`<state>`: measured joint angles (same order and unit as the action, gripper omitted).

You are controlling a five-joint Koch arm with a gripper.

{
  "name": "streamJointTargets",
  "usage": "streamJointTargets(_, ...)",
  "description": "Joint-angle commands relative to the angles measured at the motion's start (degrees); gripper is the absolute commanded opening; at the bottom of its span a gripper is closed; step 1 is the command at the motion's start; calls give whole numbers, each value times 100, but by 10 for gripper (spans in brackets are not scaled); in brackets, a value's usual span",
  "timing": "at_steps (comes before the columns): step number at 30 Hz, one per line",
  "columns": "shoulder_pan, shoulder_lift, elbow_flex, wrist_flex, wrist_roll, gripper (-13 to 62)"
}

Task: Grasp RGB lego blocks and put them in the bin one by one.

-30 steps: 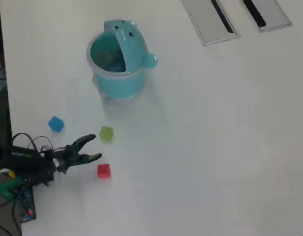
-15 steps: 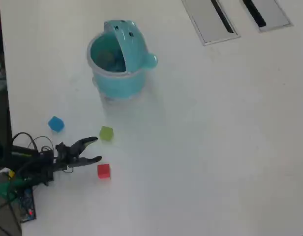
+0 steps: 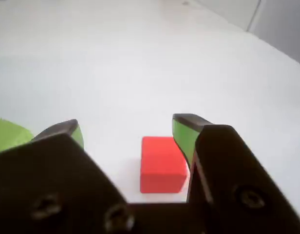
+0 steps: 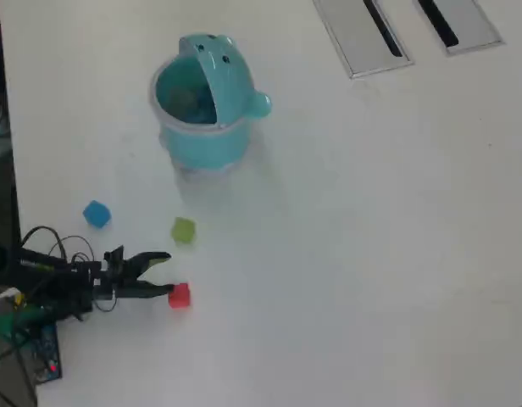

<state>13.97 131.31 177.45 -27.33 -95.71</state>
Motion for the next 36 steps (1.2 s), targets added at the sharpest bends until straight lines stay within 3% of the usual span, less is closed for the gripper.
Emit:
streamJointTargets(1,88,334,105,211,-158,330)
streamJointTargets(23,281,88,-940,1441,-431,330)
streamJointTargets(36,756,-1424,-1477,1037,-703,330)
